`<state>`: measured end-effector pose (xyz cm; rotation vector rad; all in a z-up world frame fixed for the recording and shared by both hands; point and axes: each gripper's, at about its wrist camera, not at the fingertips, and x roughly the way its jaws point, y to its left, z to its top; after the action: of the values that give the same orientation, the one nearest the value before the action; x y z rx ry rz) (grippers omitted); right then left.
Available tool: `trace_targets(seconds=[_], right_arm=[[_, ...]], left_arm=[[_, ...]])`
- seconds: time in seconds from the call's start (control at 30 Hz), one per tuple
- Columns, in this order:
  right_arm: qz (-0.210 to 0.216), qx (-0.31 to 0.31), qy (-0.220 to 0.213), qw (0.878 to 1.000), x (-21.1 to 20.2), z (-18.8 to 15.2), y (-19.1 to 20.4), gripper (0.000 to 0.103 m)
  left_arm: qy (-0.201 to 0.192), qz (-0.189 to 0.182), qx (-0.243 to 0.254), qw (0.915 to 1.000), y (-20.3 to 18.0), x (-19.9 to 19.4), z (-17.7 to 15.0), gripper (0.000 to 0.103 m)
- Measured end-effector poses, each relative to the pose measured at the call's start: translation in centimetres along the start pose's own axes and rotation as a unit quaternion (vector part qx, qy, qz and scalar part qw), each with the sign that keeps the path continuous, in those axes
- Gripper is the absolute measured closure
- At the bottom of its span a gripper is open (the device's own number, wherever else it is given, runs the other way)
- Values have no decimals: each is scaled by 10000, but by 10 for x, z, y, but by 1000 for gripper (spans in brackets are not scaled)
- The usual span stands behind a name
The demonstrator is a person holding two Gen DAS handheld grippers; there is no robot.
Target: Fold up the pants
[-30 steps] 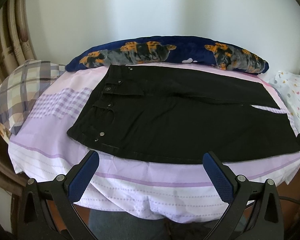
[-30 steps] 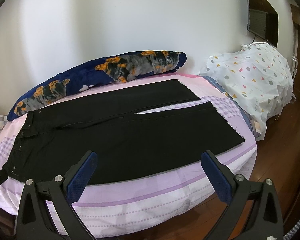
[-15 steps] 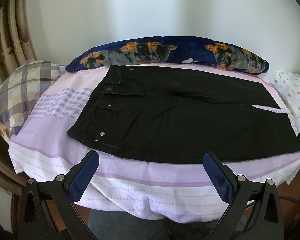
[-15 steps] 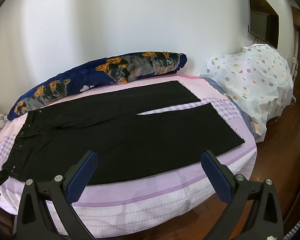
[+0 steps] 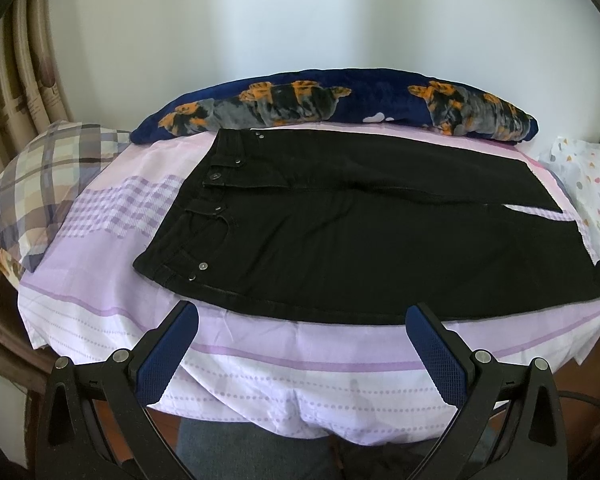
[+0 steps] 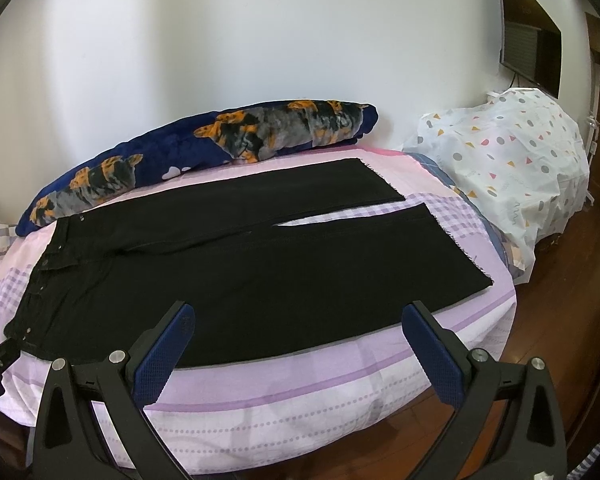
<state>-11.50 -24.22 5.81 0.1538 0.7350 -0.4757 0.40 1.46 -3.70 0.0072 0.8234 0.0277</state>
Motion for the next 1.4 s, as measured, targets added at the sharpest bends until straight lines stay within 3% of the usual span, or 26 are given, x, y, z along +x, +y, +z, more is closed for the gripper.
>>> trace_targets(seconds=[1.0,1.23,1.4], right_arm=[[83,-118,175,9997,7,-3,3,0],[106,-232,407,9988,16,-3,8,0],[537,-212,769,9954,32,-1,16,0]], left_arm=[[84,-21,-1,10000,-6,3,-6,0],[261,-88,-123,9995,1,13,-2,0],[377,-52,-266,9989,15,27,16,0]])
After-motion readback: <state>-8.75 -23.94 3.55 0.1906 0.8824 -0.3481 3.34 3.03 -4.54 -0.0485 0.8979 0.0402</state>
